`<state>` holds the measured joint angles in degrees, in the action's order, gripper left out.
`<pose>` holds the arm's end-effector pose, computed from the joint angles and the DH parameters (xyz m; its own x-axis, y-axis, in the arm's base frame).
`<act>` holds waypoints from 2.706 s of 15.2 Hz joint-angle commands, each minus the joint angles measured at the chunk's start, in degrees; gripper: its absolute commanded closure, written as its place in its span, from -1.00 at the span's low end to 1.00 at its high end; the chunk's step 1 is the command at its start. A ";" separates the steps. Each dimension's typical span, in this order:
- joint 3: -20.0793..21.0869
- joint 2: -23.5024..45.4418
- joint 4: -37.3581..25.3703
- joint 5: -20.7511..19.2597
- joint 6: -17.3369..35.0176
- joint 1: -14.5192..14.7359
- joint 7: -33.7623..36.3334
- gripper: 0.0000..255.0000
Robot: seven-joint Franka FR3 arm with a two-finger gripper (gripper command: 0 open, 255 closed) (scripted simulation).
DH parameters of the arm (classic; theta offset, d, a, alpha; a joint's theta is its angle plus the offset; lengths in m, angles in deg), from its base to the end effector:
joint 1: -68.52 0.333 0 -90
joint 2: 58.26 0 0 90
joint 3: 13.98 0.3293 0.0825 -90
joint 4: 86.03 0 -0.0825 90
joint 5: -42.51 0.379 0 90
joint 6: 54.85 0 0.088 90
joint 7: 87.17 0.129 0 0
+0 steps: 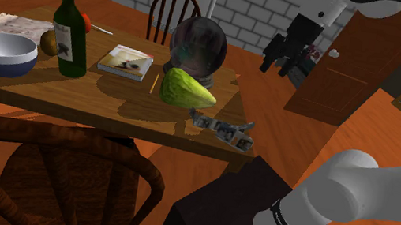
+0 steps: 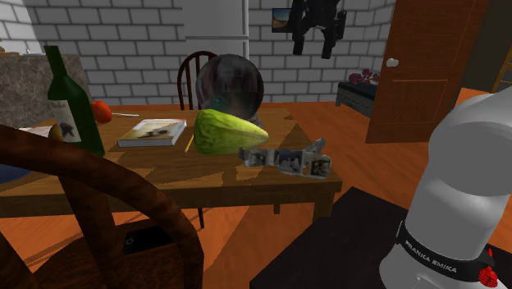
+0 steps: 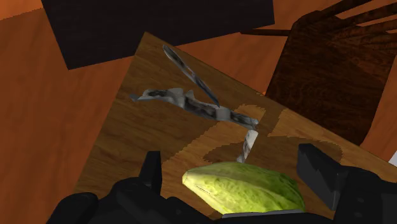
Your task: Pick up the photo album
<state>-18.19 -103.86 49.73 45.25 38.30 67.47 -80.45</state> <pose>0.2954 -0.0277 0.5793 0.9809 -0.1905 0.0385 -0.1856 -0.9770 -0.1054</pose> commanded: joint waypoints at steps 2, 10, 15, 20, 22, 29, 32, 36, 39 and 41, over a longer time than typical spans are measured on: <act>-0.41 -0.32 2.18 -0.14 2.30 0.65 -1.98 -1.00; -4.54 1.10 16.92 -1.10 21.78 6.30 -18.12 -1.00; -8.05 6.39 23.35 -1.04 35.37 10.63 -28.98 -1.00; -11.01 12.25 26.69 -0.15 45.55 14.10 -36.08 -1.00; -11.40 13.54 27.50 0.14 47.64 14.41 -36.57 -1.00; -12.20 16.08 28.94 0.85 51.60 15.15 -37.53 1.00; -12.20 16.08 28.92 0.85 51.57 15.14 -37.54 1.00; -12.25 16.16 28.91 0.87 51.64 15.16 -37.59 1.00; -11.75 14.62 28.10 0.42 49.31 14.70 -36.99 1.00; -11.32 13.26 27.34 0.07 47.19 14.34 -36.46 1.00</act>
<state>-29.71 -89.84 77.40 45.54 86.61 82.05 -117.16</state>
